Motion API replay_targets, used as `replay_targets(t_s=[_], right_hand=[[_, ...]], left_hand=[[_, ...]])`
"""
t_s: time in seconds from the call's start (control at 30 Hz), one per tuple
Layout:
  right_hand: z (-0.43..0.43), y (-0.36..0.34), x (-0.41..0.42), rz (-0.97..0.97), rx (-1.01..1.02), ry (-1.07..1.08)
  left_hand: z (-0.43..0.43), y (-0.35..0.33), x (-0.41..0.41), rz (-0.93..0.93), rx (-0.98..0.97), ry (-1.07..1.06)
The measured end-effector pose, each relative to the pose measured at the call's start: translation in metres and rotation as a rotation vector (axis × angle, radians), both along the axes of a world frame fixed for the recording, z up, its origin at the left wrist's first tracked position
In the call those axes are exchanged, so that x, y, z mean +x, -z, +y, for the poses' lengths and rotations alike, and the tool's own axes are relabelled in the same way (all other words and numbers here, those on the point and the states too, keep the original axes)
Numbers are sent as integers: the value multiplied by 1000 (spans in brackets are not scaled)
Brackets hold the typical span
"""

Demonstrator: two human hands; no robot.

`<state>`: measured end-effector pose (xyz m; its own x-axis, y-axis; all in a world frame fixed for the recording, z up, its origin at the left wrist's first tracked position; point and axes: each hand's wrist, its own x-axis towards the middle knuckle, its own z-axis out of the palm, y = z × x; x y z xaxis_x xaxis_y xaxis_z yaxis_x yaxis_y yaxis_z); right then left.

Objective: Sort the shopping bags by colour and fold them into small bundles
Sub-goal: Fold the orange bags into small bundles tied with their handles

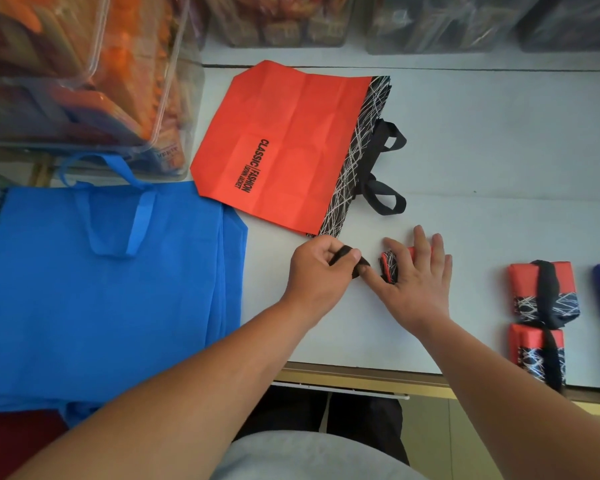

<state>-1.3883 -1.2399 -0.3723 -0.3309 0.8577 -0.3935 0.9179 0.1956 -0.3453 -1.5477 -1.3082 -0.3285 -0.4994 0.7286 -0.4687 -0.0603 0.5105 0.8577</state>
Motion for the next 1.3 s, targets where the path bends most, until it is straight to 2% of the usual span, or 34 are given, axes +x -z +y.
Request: replay_targets(t_s=[0.1,0.23,0.47,0.63,0.7,0.77,0.87,1.0,1.07,1.13,1.3], right_hand=[[1,1,1,0,-6,-13],[2,5,6,-22,16,-89],[4,10,12,-65,4,-232],[13,-6,23,76,-99,-271],[11,-12,28,132,51,-205],[13,-21,30,84,147,-35],[23,-36,25,23,-130,204],[42,-44,18,303,-433,416],[48,-55,21,406,-513,360],[52,-78,31,510,-477,195],[47,-140,75,730,-228,-473]], left_hand=[[0,0,-3,14,38,27],[-14,19,-2,93,-46,120],[-14,22,15,88,-200,46],[-5,15,18,88,-367,108],[1,9,24,59,-399,116],[5,4,29,37,-414,104],[8,-4,34,-7,-423,35],[8,-16,42,-97,-400,-37],[7,-25,44,-131,-387,-67],[5,-37,44,-175,-384,-99],[12,-76,44,-203,-363,-45]])
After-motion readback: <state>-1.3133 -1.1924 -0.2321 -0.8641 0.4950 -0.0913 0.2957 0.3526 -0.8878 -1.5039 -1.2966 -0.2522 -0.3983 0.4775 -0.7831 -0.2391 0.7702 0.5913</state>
